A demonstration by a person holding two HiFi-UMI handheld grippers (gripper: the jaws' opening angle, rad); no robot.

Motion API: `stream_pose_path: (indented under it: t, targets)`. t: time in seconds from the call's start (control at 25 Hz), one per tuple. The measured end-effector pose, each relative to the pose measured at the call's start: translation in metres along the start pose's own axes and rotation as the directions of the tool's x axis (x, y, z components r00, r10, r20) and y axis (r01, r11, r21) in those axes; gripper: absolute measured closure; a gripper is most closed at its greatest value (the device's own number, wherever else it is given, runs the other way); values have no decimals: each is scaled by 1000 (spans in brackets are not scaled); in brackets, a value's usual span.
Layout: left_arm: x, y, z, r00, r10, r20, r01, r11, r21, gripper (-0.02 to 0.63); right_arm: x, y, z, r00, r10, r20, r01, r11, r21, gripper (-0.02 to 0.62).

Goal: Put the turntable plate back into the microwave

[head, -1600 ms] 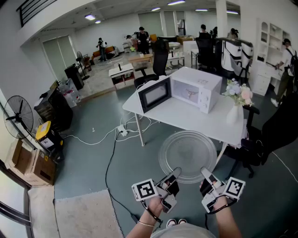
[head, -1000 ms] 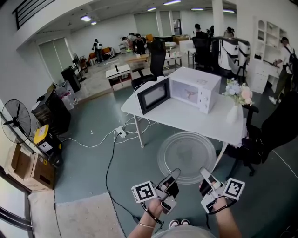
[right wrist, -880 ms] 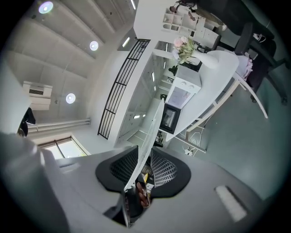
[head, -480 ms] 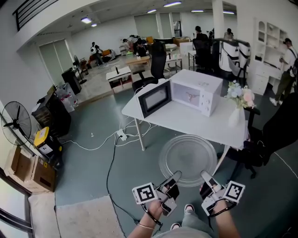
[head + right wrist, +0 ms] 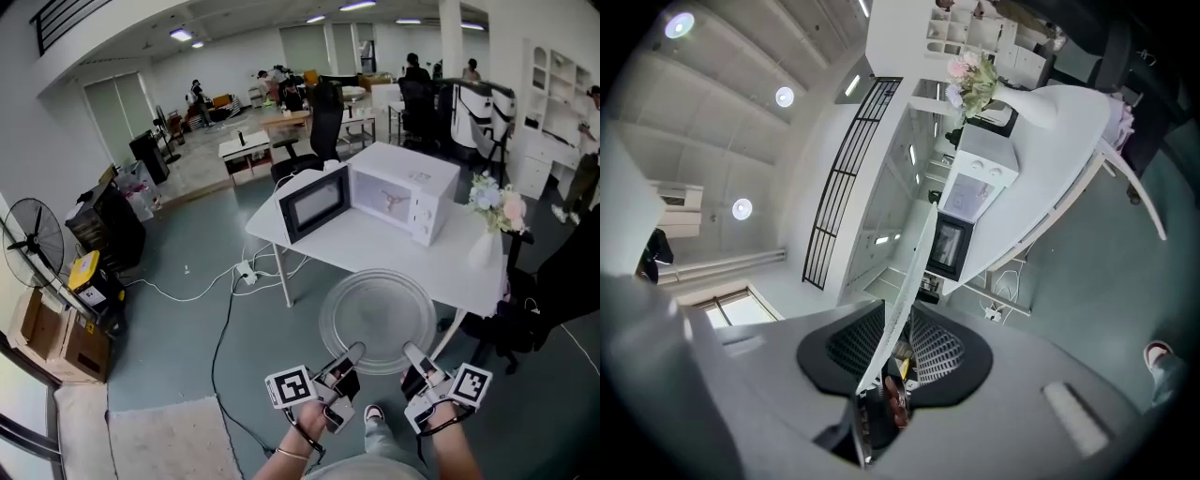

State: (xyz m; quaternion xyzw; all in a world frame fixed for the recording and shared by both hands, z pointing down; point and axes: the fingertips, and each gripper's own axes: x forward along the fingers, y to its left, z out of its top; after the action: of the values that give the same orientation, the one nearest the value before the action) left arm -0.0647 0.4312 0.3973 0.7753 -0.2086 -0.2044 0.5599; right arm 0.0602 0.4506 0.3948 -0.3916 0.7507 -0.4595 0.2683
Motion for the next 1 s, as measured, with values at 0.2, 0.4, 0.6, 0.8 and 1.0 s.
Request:
stream_pose_path:
  t: [0.2, 0.4, 0.6, 0.8, 1.0]
  targets:
    - [30, 8, 25, 1000, 13, 27, -13, 1000, -7, 532, 28, -12, 30, 1000, 0, -26, 0, 1000, 6, 506]
    - [64, 10, 51, 999, -24, 47, 21, 999, 46, 531, 55, -27, 60, 999, 7, -54, -6, 1000, 11, 506]
    - [97, 17, 77, 997, -20, 74, 17, 999, 41, 532, 87, -42, 91, 996, 18, -83, -17, 1000, 12, 506]
    - [130, 25, 102, 996, -11, 91, 5, 998, 67, 531, 115, -59, 121, 994, 24, -106, -20, 999, 35, 506]
    - [159, 36, 127, 994, 1, 110, -11, 996, 84, 531, 145, -77, 146, 991, 44, -128, -36, 997, 63, 508]
